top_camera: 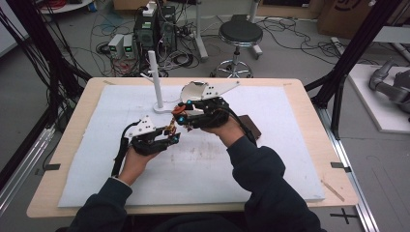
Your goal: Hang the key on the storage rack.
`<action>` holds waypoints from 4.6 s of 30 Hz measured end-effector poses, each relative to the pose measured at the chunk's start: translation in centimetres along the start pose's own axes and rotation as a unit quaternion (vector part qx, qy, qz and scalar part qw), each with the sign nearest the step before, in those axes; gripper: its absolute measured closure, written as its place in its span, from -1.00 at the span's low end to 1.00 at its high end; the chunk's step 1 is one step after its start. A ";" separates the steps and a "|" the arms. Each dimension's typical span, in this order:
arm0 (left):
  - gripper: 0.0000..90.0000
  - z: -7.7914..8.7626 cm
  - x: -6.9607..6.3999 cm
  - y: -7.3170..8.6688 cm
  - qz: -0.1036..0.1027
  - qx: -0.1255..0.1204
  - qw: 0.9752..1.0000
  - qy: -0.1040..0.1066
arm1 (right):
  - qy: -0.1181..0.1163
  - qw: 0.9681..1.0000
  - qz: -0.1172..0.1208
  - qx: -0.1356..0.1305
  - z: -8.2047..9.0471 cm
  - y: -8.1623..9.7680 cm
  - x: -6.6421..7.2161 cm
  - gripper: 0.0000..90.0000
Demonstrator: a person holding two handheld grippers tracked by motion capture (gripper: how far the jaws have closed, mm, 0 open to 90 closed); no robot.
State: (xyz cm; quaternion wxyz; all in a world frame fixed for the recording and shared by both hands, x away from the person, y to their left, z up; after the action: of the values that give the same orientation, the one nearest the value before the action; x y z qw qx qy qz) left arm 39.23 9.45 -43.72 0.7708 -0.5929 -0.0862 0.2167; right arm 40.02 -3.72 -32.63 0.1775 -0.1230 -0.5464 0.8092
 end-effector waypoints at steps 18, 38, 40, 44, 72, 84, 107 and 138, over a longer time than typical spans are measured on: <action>0.92 0.6 -0.7 -0.7 0.021 0.029 0.999 0.023 | 0.053 0.998 -0.029 0.010 1.6 2.2 -2.2 0.20; 0.92 5.2 3.4 -7.1 0.009 0.059 0.996 -0.062 | 0.077 0.994 -0.072 0.005 3.7 6.5 -4.4 -0.09; 0.92 5.8 4.0 -7.5 0.014 0.061 0.995 -0.073 | 0.081 0.994 -0.074 0.003 4.0 6.7 -4.6 -0.12; 0.92 7.1 5.1 -8.6 0.025 0.062 0.993 -0.102 | 0.103 0.991 -0.084 0.007 5.5 7.9 -5.5 -0.23; 0.90 9.3 13.7 -15.3 0.108 0.041 0.966 -0.232 | 0.188 0.976 -0.105 0.008 11.7 11.7 -9.2 -0.42; 0.89 8.4 15.8 -14.5 0.137 0.037 0.960 -0.242 | 0.188 0.976 -0.112 0.011 12.0 12.3 -9.4 -0.42; 0.32 8.5 16.1 -8.7 0.183 0.000 0.950 -0.252 | 0.183 0.977 -0.111 0.017 11.8 12.5 -9.2 -0.41; -0.57 10.3 5.4 -0.2 0.047 -0.106 0.982 -0.151 | 0.305 0.945 -0.090 0.080 14.8 15.8 -11.8 -0.47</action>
State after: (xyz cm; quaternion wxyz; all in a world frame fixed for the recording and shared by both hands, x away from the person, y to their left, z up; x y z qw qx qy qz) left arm 40.08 20.86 -41.32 0.6709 -0.6350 -0.1956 0.3293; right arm 42.50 -26.50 -41.68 0.4168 -0.2997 -0.4085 0.7547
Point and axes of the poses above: each handheld gripper's, and its own axes: z roughly backward along the jaws, y roughly out of its underside, x roughly to its left, the point moved 7 cm from there along -z, roughly forward along the jaws, and after that the axes turned 10 degrees about y, right-handed, at the moved point
